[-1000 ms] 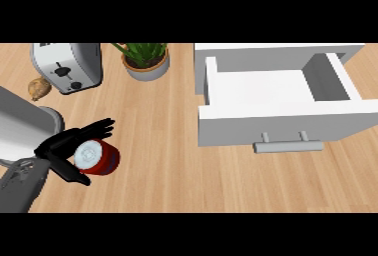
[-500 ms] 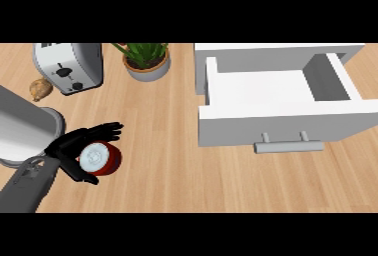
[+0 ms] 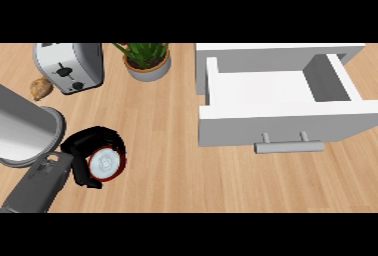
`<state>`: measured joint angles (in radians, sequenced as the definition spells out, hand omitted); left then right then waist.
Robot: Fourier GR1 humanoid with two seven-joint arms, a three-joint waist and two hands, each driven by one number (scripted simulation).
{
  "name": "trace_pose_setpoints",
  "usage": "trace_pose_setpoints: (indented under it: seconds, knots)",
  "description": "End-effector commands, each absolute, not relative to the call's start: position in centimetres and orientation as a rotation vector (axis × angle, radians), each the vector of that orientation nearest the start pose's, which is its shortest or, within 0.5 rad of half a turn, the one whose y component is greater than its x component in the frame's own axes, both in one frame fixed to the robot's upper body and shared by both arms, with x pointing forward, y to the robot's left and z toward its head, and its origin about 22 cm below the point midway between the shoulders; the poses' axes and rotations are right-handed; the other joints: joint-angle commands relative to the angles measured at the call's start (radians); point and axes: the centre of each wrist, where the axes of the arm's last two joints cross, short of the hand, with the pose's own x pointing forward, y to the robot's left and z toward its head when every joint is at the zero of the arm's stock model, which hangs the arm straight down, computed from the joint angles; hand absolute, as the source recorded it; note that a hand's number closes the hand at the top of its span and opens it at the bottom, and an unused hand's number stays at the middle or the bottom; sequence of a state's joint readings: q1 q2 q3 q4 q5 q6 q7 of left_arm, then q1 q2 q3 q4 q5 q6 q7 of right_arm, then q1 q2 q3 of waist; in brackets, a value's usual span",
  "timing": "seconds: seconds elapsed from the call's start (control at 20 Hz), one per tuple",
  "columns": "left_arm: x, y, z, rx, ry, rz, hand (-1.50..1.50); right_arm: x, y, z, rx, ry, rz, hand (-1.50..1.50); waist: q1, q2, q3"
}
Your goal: Pick up the can, place it into the drawer and close the drawer
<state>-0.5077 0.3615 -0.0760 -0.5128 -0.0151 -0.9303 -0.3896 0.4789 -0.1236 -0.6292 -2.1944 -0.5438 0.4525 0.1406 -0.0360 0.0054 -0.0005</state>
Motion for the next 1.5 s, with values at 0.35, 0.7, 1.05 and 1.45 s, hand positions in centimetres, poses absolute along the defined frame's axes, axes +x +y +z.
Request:
trace_pose_setpoints:
  seconds: [0.35,0.7,1.05,1.45]
  knots:
    - [31.3,29.6,-9.3,-0.616,-1.406,-0.064,1.5,6.2,-37.6,10.9,-0.179,-1.773,-0.127,-1.5,0.048,-0.01,0.0]
    - [33.6,25.1,-7.1,-0.294,-1.567,0.283,1.5,4.4,-37.4,11.8,-0.195,-1.766,-0.12,-1.5,0.035,-0.017,0.002]
    - [34.7,21.3,1.1,-0.27,-1.665,0.202,1.5,5.1,-36.6,12.3,-0.198,-1.777,-0.123,-1.5,0.054,-0.017,0.002]
    - [33.7,17.3,8.7,-0.239,-1.686,0.186,1.5,5.5,-37.3,12.7,-0.18,-1.763,-0.109,-1.5,0.035,-0.01,0.001]
